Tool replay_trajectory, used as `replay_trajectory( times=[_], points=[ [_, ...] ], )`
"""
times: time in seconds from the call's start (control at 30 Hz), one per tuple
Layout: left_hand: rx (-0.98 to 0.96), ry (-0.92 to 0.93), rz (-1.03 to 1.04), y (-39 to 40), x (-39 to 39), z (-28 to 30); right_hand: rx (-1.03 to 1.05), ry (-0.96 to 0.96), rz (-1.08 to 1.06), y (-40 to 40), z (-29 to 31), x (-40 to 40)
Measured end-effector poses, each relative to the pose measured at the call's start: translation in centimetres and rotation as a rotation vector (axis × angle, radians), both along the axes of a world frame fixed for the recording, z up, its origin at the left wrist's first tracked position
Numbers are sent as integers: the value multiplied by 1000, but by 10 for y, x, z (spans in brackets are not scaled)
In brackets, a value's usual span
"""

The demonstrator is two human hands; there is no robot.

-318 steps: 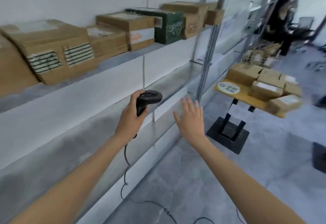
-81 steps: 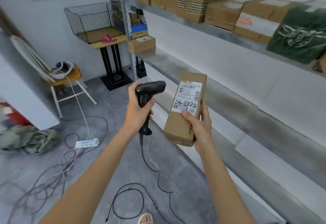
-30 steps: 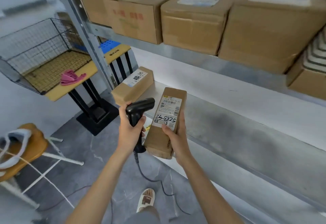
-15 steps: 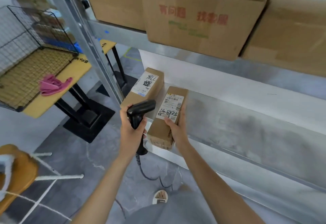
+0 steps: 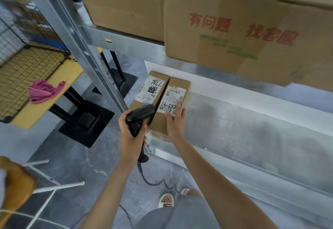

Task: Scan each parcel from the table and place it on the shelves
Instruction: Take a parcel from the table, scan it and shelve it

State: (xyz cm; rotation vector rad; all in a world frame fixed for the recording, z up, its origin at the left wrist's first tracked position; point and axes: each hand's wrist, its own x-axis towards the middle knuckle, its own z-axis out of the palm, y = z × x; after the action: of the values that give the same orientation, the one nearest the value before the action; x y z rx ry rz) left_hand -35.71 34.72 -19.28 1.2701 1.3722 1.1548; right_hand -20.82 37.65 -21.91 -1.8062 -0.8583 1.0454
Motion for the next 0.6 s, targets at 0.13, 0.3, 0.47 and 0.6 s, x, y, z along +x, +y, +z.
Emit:
replay_trajectory(
  times=[0.13, 0.3, 0.47, 0.6],
  points=[
    [-37, -18, 27, 8, -2, -4, -14, -37, 8, 8, -1, -5],
    [-65, -15, 41, 15, -3, -5, 4, -38, -1, 8, -6, -5],
    [-82, 14, 28, 21, -2, -6, -8, -38, -11, 9, -6, -5],
    [-48, 23, -10, 22, 2, -4, -28, -49, 2, 9, -5, -3]
  ],
)
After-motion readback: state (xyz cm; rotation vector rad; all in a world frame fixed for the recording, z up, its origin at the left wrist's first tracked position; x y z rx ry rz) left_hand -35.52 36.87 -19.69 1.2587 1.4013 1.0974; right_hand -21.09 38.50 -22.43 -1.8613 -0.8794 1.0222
